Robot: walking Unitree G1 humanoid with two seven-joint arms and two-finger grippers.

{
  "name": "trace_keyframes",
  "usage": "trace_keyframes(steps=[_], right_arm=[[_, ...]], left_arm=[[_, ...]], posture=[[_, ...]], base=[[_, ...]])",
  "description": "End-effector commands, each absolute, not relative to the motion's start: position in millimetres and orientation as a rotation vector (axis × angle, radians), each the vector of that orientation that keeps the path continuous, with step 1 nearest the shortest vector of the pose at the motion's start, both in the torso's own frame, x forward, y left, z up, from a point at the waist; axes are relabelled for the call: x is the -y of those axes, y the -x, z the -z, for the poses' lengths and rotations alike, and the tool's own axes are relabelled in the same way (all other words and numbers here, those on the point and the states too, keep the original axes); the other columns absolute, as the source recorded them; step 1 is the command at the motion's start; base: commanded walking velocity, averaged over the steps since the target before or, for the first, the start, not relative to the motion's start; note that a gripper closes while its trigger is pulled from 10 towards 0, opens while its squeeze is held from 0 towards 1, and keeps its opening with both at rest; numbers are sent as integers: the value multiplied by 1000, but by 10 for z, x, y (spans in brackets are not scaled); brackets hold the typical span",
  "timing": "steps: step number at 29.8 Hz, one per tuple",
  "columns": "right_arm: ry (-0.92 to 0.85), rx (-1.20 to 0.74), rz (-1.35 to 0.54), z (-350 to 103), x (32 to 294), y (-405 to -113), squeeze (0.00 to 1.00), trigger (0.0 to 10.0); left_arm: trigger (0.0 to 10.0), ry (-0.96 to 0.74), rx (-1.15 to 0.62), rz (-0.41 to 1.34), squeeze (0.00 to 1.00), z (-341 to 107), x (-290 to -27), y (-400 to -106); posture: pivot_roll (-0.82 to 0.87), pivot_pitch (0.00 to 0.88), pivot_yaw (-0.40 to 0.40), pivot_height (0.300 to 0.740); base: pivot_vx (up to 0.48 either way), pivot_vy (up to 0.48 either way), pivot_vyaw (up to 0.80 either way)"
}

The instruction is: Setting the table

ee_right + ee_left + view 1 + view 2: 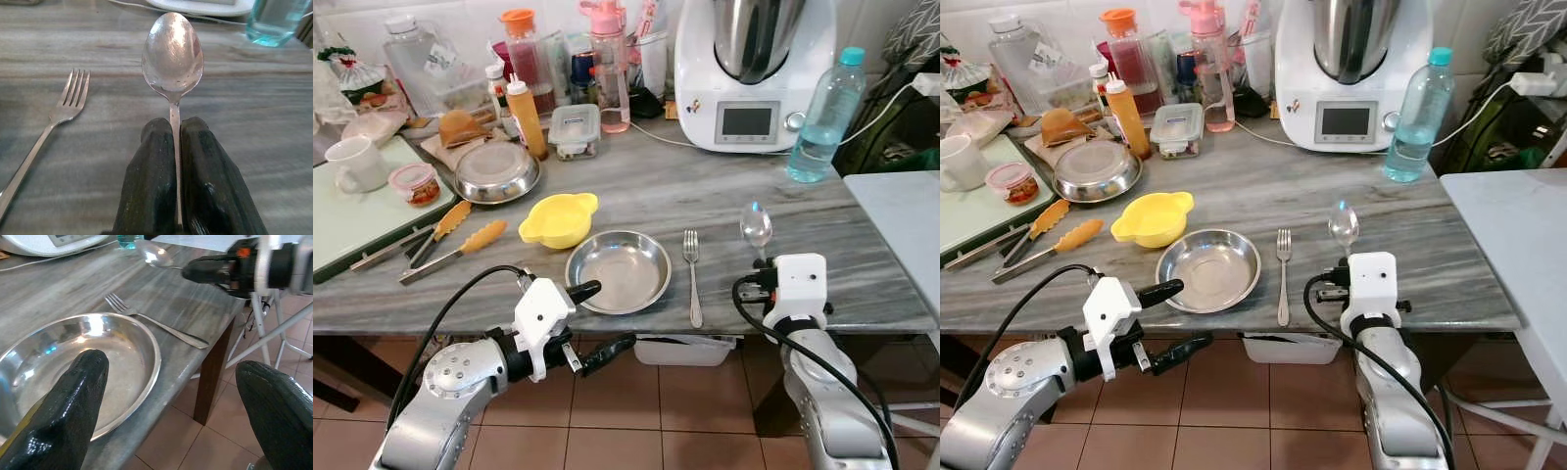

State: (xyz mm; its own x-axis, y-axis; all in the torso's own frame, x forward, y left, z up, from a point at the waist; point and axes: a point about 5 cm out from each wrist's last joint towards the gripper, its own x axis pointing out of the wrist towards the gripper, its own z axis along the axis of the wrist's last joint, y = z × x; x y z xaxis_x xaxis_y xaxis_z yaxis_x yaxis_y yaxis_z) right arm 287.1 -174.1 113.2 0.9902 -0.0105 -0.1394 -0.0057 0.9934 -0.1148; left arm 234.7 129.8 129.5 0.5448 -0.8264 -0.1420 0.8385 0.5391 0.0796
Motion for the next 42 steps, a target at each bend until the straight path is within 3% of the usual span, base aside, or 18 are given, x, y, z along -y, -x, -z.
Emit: trace_keyframes(steps=[1,19,42], right_arm=[[100,-137,-12,-1163,1718,-2924,0,10000],[-10,-203,-124,-1037,1332,-2917,0,10000],[-87,-266,-49,-931,1360,-2874,0,10000]], left_arm=[[10000,-153,-95,1013,0,-1312,-1287,-2310],[10000,-132,-125,1013,0,-1309,-1284,-2305],[10000,-112,-153,1032,0,-1298,-1256,-2291]], posture=[[-28,102,88,740],[-18,99,88,740],[-20,91,93,740]], base=[[0,0,0],[0,0,0],[0,0,0]])
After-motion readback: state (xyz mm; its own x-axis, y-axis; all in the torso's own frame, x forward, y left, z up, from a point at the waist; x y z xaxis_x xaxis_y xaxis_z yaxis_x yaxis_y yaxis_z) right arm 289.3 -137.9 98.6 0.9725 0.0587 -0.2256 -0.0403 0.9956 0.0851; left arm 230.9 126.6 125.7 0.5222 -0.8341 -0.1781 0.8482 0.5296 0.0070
